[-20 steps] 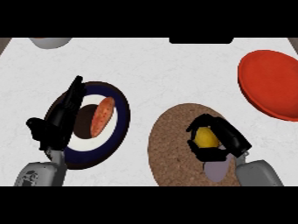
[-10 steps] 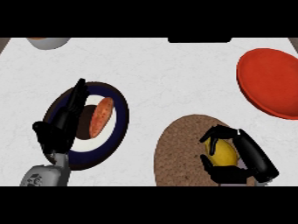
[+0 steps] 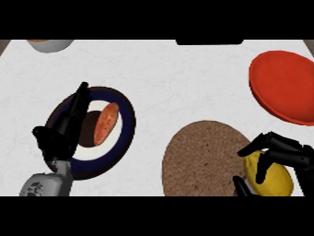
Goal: Pick the lemon from the placemat and place it in the bowl
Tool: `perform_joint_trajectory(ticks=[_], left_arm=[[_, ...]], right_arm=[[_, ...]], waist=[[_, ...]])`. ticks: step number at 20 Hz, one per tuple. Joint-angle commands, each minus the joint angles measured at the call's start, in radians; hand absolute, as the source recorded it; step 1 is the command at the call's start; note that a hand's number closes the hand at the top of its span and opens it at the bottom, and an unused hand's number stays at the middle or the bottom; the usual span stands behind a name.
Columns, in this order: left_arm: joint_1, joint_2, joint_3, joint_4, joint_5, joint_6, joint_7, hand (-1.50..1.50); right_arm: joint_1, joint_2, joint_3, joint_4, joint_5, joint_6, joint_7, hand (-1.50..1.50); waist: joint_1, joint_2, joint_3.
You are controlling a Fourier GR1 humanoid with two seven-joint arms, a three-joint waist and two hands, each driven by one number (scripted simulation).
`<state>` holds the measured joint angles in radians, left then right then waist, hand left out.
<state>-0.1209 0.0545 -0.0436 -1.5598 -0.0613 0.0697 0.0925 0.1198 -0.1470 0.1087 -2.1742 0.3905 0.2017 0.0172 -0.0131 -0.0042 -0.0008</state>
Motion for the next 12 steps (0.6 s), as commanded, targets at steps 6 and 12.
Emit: perform_joint_trajectory(ticks=[6,12], left_arm=[[-0.006,-0.014,-0.001,0.040,0.008,-0.014,-0.038,0.00],[0.007,0.021,0.019,-0.016,0.020,-0.037,0.002,0.00]], right_arm=[[-0.294,-0.064,-0.147,-0.232,-0.027,0.099,0.496,1.50],[-0.616,-0.097,-0.208,-0.067,-0.027,0.087,0.696,1.50]], waist=[[0.014,0.004,-0.001],[0.021,0.004,0.000]])
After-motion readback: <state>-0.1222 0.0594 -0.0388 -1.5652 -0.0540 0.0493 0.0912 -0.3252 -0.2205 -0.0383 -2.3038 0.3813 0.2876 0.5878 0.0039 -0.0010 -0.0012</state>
